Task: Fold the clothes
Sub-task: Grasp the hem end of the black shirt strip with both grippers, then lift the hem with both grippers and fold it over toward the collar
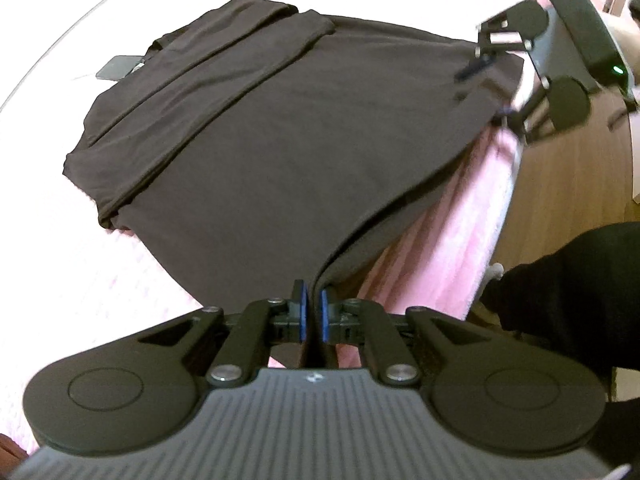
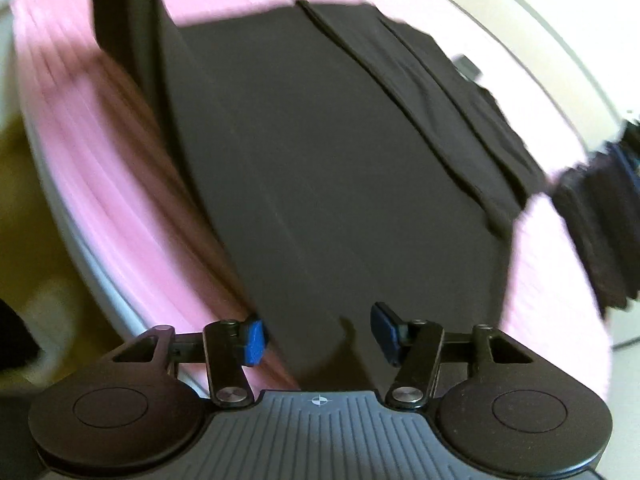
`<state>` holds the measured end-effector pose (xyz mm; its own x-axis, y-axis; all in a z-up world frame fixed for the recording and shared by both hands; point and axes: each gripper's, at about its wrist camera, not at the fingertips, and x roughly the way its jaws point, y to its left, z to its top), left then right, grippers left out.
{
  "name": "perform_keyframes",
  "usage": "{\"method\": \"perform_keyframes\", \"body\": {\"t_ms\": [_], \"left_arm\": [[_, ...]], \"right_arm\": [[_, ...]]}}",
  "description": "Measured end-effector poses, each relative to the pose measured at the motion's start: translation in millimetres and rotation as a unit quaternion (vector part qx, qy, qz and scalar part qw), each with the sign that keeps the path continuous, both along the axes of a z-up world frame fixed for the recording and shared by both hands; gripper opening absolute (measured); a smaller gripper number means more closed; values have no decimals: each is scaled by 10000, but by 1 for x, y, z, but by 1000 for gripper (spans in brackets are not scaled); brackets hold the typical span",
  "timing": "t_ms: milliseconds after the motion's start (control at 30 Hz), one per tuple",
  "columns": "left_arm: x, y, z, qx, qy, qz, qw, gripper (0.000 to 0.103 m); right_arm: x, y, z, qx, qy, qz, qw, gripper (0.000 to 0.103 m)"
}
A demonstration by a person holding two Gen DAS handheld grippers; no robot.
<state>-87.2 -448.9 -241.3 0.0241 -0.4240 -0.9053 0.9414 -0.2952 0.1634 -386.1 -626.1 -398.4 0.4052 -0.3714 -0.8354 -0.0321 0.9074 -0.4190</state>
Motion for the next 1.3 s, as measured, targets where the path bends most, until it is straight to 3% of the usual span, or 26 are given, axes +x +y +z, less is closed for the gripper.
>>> {"method": "perform_keyframes", "body": {"t_ms": [133, 200, 267, 500, 633, 733, 900, 1133, 1300], "left_arm": [[-2, 1, -4, 122, 2, 1, 9999, 6], [-5, 2, -5, 159, -6, -11, 9999, 5], [-7, 2, -5, 193, -17, -21, 9998, 5], [-20, 15, 2, 290, -195, -277, 9990, 4], [-35, 44, 9, 320, -204, -851, 9957, 2], [-45, 73, 12, 369, -238, -1008, 9939, 2], [-50, 112, 24, 563, 126, -854, 9947, 2], [-56, 171, 28, 1084, 848, -795, 9873, 2], [-27, 164, 47, 926, 1013, -663, 9883, 2]], "right_arm": [[-30, -26, -8, -417, 296, 54, 9987, 46], [-40, -34, -6, -527, 415, 158, 9976, 20], [-46, -42, -1, -555, 491, 174, 9971, 5], [-57, -45, 35, -324, 632, 483, 9963, 3], [-72, -30, 59, -231, 713, 844, 9936, 3], [-81, -17, 73, -162, 829, 932, 9921, 2], [-109, 25, 84, 196, 1287, 1147, 9848, 2], [-153, 85, 97, 774, 1921, 1159, 9714, 2], [-139, 86, 120, 624, 1891, 1136, 9734, 2]]}}
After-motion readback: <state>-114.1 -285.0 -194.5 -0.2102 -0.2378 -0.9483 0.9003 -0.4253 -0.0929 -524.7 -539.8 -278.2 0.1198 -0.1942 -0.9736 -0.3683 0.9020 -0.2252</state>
